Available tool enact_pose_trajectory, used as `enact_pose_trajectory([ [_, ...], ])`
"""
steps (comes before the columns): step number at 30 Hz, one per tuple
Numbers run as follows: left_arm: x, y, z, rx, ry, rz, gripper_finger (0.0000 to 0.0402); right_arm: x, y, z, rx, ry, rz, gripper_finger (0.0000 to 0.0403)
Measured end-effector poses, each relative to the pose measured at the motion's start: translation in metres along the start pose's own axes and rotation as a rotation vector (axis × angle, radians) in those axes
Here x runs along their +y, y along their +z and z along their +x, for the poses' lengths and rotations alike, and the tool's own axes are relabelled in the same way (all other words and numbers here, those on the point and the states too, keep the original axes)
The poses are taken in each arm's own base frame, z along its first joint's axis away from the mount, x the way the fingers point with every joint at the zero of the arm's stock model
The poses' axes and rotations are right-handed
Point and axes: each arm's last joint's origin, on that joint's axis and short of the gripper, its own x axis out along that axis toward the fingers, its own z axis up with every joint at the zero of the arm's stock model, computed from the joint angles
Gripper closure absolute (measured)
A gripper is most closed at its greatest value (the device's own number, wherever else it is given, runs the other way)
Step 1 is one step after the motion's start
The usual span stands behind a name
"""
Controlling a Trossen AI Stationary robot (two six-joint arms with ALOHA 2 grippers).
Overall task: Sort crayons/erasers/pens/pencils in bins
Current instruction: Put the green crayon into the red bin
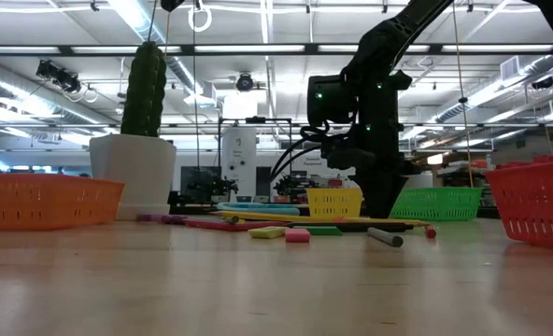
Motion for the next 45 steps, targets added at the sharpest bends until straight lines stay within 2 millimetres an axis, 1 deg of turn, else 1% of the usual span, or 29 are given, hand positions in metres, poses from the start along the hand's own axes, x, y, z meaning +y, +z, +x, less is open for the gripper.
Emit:
enact_pose_trajectory([
  [8, 0.001, -0.002, 0.000, 0.019, 0.010, -0.004, 0.0373, 0.000, 0.000, 0.000, -0.002, 0.002, 0.000, 0.0348],
  [19, 0.004, -0.001, 0.000, 0.023, 0.025, -0.008, 0.0383, 0.000, 0.001, 0.000, -0.015, -0.014, -0.026, 0.0348],
  [27, 0.008, 0.001, 0.000, 0.014, 0.042, -0.015, 0.0374, 0.000, 0.001, 0.000, -0.003, 0.004, -0.046, 0.0348],
  [34, 0.008, 0.001, 0.000, 0.014, 0.041, -0.013, 0.0377, 0.005, 0.005, -0.012, 0.037, 0.008, -0.091, 0.0348],
  [38, 0.008, 0.001, 0.000, 0.014, 0.042, 0.010, 0.0381, 0.010, 0.010, -0.019, 0.013, 0.037, -0.096, 0.0348],
  [45, 0.008, 0.001, 0.000, 0.014, 0.042, 0.011, 0.0381, 0.010, 0.008, -0.025, 0.043, 0.024, -0.125, 0.0348],
])
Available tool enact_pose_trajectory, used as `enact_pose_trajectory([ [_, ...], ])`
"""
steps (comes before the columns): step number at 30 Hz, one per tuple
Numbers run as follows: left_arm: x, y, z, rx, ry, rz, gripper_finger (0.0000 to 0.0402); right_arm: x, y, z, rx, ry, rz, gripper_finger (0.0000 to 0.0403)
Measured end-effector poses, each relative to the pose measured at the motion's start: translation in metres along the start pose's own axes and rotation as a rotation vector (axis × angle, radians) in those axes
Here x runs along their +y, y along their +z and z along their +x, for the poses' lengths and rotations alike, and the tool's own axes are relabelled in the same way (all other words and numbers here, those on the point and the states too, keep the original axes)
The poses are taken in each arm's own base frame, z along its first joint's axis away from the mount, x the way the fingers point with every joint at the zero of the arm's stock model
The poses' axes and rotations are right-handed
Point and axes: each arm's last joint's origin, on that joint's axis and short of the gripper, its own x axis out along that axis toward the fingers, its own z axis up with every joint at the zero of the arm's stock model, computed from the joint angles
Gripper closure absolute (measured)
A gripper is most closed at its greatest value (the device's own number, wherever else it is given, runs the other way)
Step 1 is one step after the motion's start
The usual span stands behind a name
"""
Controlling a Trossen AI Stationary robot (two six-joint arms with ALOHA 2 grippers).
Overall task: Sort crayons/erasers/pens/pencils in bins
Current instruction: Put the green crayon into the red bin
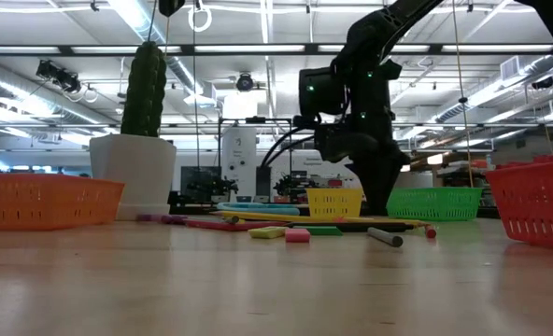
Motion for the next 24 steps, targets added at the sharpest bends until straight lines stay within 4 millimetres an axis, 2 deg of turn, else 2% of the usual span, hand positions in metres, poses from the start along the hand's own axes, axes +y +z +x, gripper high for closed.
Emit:
enact_pose_trajectory([
  [8, 0.000, 0.000, 0.000, 0.001, 0.000, 0.011, 0.0376, 0.008, -0.005, 0.000, 0.014, 0.010, 0.043, 0.0346],
  [14, 0.000, 0.000, 0.000, 0.001, 0.000, 0.010, 0.0383, 0.013, -0.014, 0.007, 0.000, -0.033, 0.078, 0.0327],
  [24, 0.000, 0.000, 0.000, 0.003, 0.000, 0.007, 0.0372, 0.006, -0.028, 0.023, 0.045, -0.062, 0.132, 0.0328],
])
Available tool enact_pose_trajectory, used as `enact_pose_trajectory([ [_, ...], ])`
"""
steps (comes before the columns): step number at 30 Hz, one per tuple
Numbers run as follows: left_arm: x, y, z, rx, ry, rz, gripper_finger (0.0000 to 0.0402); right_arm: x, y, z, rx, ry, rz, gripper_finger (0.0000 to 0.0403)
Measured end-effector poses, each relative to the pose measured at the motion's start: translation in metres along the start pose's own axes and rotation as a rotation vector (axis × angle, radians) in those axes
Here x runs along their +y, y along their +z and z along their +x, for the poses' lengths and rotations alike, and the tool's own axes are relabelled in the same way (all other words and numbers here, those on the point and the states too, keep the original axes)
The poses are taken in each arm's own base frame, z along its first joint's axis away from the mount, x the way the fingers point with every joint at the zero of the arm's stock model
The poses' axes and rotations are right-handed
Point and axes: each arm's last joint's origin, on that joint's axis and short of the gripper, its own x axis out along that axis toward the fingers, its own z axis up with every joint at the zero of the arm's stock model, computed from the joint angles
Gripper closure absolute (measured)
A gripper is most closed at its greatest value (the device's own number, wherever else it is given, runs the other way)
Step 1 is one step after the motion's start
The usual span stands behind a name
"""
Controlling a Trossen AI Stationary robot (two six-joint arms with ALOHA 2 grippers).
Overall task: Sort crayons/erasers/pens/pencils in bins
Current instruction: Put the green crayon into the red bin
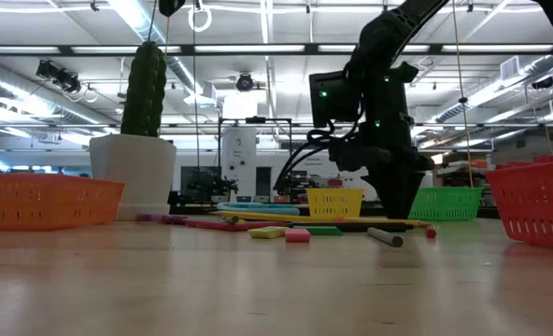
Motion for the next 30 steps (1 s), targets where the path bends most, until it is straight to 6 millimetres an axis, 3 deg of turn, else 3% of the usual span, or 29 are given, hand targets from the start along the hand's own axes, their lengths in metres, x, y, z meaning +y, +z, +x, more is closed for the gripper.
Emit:
enact_pose_trajectory([
  [22, -0.011, -0.006, -0.001, 0.026, -0.041, 0.005, 0.0378, -0.002, 0.000, 0.002, -0.007, -0.038, -0.038, 0.0362],
  [30, -0.011, -0.006, -0.001, 0.026, -0.042, 0.010, 0.0380, 0.007, 0.007, -0.015, 0.010, 0.004, -0.043, 0.0363],
])
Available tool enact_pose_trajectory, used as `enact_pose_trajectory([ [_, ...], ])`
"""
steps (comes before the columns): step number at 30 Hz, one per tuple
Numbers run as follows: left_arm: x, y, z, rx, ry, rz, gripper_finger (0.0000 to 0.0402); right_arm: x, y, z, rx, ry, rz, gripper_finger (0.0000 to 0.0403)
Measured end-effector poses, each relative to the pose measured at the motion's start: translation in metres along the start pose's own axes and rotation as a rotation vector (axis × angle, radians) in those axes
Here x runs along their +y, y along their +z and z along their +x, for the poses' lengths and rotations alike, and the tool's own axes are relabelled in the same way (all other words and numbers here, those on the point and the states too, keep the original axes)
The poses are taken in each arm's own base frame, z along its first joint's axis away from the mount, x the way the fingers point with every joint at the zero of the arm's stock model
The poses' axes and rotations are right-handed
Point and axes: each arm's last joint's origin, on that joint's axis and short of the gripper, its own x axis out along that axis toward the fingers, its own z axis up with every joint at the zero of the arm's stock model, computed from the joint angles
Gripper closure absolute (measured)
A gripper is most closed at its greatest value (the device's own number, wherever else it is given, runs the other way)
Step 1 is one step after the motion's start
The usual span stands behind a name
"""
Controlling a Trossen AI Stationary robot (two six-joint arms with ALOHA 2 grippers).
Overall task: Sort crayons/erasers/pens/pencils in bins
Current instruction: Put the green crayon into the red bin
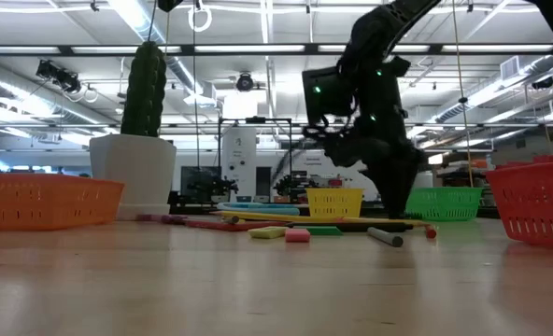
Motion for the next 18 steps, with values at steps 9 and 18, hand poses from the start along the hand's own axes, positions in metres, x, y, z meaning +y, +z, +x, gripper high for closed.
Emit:
enact_pose_trajectory([
  [9, 0.000, 0.000, 0.000, -0.001, 0.000, 0.003, 0.0377, 0.000, -0.003, -0.014, 0.074, -0.010, -0.035, 0.0363],
  [18, 0.000, 0.000, 0.000, -0.001, 0.000, 0.004, 0.0379, -0.004, -0.016, -0.030, 0.156, 0.020, -0.064, 0.0363],
])
